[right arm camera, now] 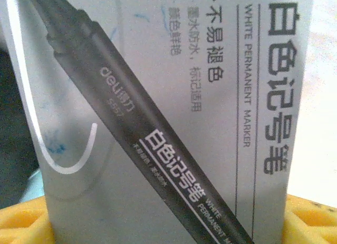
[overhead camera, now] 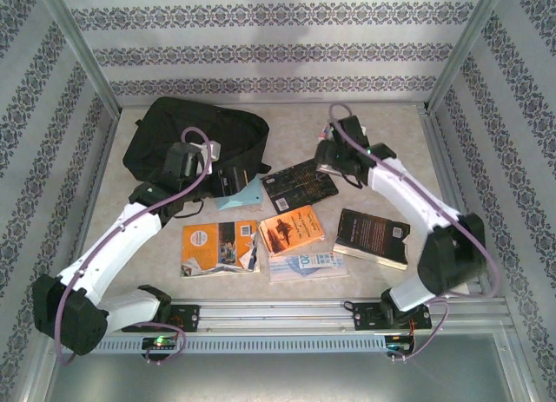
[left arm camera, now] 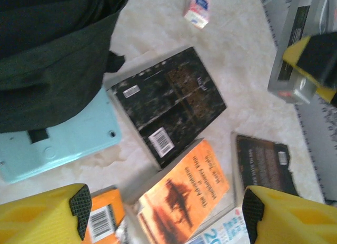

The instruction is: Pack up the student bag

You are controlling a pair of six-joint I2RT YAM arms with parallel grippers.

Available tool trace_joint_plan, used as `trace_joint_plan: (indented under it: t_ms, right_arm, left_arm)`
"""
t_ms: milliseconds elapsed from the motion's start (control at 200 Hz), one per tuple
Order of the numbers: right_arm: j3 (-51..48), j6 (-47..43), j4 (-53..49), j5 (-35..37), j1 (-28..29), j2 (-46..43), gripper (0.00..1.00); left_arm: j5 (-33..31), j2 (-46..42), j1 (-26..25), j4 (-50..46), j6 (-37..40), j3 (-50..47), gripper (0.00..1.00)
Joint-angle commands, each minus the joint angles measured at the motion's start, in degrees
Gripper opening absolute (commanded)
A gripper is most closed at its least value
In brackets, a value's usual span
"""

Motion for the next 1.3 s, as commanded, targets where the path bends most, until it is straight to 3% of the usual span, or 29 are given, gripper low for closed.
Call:
trace_joint_plan:
  t_ms: [0, 210, 390, 784, 1054, 1204, 1294]
  right_arm:
    - [-5.6, -12.9, 9.1, -5.2, 3.7, -5.5, 0.74]
    - [-9.9, -21.9, 12.8, -9.6, 13.2, -11.5, 0.74]
    - [-10.8, -23.1, 12.7, -11.0, 16.8, -12.2, 0.74]
    - [-11.3, -22.9, 13.8, -15.1, 18.6, -11.8, 0.73]
    - [-11.1, -22.0, 14.4, -15.5, 18.8, -11.4, 0.73]
    - [-10.8, -21.3, 14.0, -14.4, 18.8, -10.9, 0.79]
    - [-10.7, -20.7, 13.3, -12.5, 18.8, -10.8, 0.85]
  left_arm:
    - [6.0, 1.6, 0.6, 6.8, -5.2, 3.7, 0.78]
    - [16.8, 6.7, 0.5, 16.6, -11.6, 6.4, 0.81]
    - [17.6, 9.1, -0.1, 17.7, -11.3, 8.2, 0.82]
    - [19.2, 13.2, -2.1, 23.9, -13.7, 6.2, 0.79]
    - [20.6, 15.3, -2.9, 28.9, -16.4, 4.7, 0.62]
    - [21.4, 15.4, -2.9, 32.3, -18.5, 3.2, 0.46]
    - [21.6, 15.2, -2.9, 34.8, -20.0, 2.2, 0.43]
